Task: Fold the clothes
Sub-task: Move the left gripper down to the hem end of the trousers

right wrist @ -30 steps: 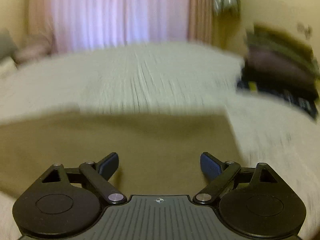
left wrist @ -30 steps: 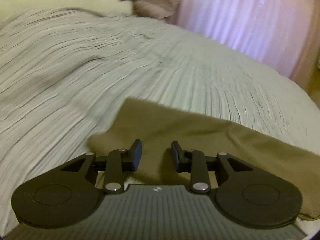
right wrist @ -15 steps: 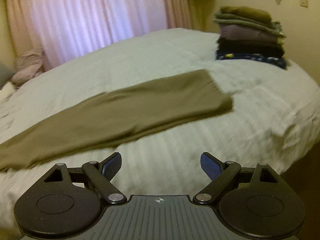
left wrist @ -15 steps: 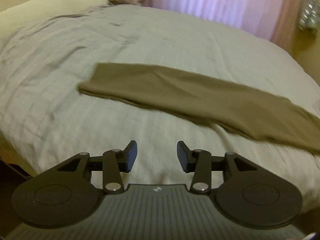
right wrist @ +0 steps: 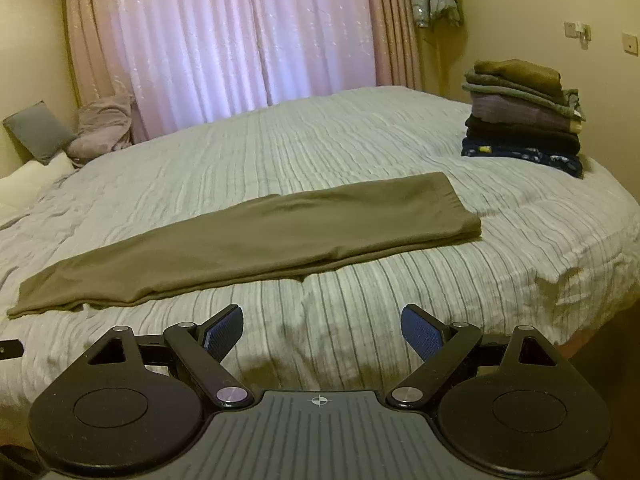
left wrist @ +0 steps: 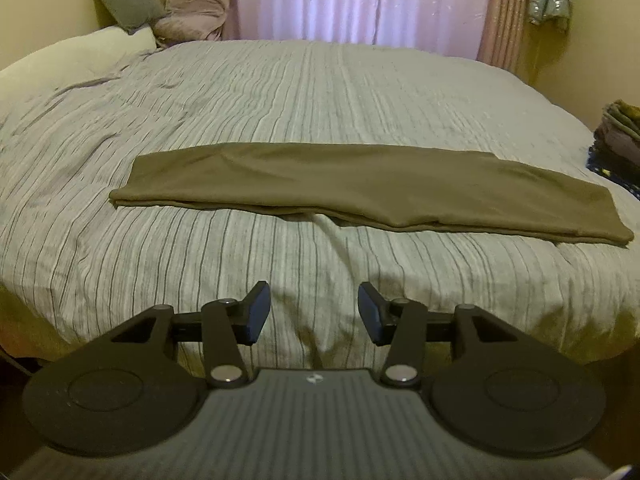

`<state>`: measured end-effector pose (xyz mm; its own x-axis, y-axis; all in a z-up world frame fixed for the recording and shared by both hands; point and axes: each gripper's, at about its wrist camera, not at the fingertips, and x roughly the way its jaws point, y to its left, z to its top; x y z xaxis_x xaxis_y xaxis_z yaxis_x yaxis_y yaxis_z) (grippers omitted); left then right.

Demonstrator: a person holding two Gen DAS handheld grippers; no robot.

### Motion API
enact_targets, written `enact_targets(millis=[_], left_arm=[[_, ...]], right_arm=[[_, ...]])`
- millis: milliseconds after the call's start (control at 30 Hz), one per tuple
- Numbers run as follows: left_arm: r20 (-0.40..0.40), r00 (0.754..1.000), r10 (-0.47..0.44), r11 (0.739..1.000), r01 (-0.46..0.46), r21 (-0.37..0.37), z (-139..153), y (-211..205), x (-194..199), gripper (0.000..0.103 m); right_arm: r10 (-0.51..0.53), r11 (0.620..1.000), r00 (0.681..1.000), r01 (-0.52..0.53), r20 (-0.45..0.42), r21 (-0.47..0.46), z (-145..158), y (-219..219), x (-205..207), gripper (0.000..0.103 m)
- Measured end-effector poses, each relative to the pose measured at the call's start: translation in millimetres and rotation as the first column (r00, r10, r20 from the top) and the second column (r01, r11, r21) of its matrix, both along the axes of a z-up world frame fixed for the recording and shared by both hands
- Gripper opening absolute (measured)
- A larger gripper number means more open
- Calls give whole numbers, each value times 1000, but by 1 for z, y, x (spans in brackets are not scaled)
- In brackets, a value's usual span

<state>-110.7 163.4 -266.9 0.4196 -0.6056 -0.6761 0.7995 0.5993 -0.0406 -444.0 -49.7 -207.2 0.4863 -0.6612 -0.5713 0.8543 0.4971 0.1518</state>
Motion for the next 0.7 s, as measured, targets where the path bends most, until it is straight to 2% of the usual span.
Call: enact_targets(millis=[500, 633, 700], left_arm=[[28, 1000, -8, 1000, 8, -13, 7, 8, -11, 46], [2, 1000, -20, 999, 20, -25, 3, 2, -2, 46], [-52, 998, -22, 998, 19, -54, -4, 2, 10, 46]], right_arm=[[-7, 1000, 999, 8, 36, -25, 8, 13, -9, 89], [-7, 1000, 999, 7, 36, -4, 4, 5, -8, 89], [-12, 1000, 999, 12, 34, 11, -1, -3, -7, 89]])
